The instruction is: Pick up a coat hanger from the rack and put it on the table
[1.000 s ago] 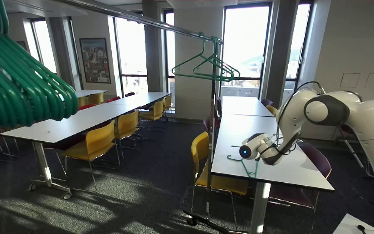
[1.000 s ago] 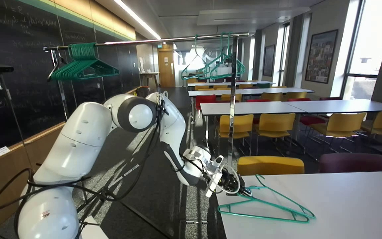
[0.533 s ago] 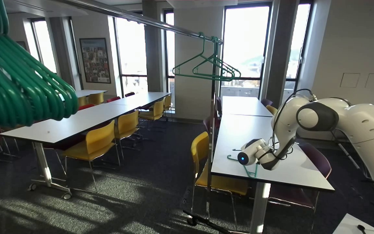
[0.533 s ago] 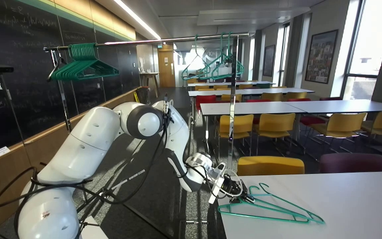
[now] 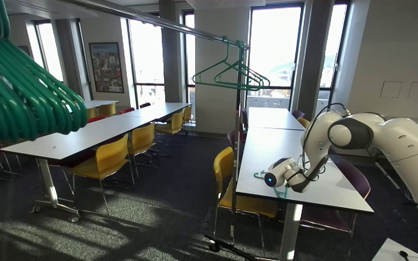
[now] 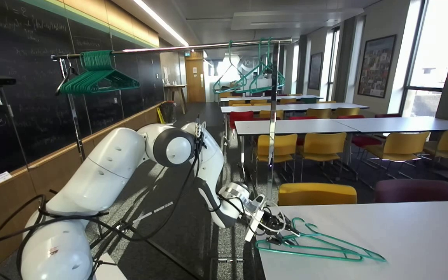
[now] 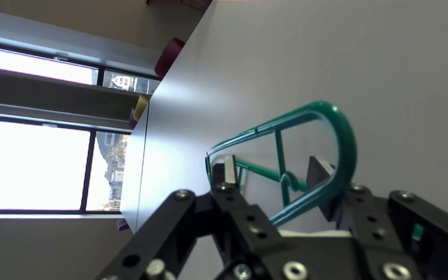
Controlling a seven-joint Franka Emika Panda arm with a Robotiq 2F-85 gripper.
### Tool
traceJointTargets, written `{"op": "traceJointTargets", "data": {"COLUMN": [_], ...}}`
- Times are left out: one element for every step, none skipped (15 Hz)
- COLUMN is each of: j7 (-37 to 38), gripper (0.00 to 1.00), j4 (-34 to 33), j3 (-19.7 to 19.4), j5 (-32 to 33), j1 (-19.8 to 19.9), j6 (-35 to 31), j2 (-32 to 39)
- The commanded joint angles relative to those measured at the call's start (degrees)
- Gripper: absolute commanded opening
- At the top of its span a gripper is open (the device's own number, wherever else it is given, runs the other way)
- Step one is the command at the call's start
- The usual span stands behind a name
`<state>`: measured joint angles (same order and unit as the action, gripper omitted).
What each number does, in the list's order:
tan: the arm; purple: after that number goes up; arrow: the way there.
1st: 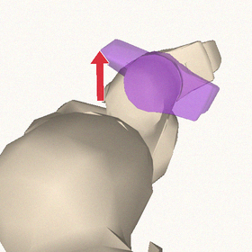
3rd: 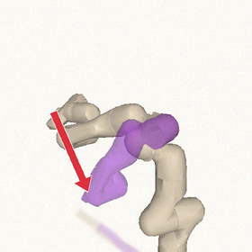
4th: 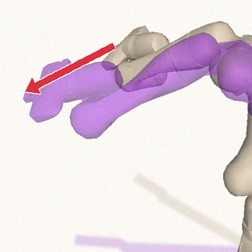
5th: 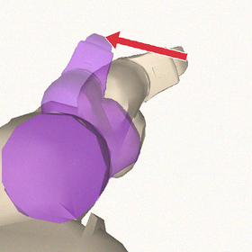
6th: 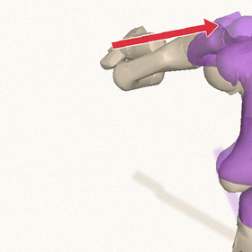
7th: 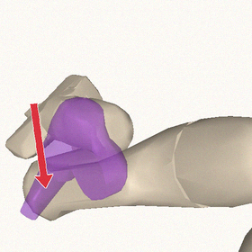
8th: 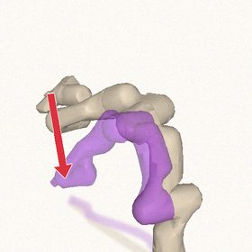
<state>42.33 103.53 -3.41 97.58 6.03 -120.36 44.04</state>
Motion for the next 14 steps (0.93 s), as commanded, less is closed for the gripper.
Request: {"op": "traceJointTargets", "data": {"j7": [-5.79,-7.98,-10.06,-11.83,-13.99,-15.88,-17.59,-19.96,-22.52,-25.09,-28.32,-31.98,-35.67,-39.43], "gripper": [0.84,0.91,0.99,1.00,1.00,1.00,1.00,1.00,1.00,1.00,1.00,1.00,1.00,1.00], "j4": [-1.16,-0.90,-0.65,-0.08,0.40,1.42,2.37,2.71,3.16,3.79,4.47,6.43,8.39,11.08], "j3": [2.43,3.08,3.35,3.54,3.73,3.83,3.69,3.64,3.56,3.42,3.52,3.46,3.73,4.21], "j5": [-6.39,-9.74,-12.56,-15.21,-18.29,-20.90,-23.27,-26.30,-29.44,-32.68,-36.57,-40.25,-44.13,-48.27], "j1": [2.92,3.91,4.38,4.91,5.31,5.72,6.16,6.68,7.31,7.93,8.66,9.79,10.68,11.59], "j6": [-4.08,-6.74,-8.94,-11.81,-14.18,-17.12,-20.34,-23.35,-26.43,-29.58,-32.37,-35.85,-38.85,-41.83], "j2": [-0.87,-1.49,-2.05,-2.90,-3.63,-4.94,-6.42,-7.15,-8.07,-8.88,-9.71,-11.53,-13.32,-15.93]}}
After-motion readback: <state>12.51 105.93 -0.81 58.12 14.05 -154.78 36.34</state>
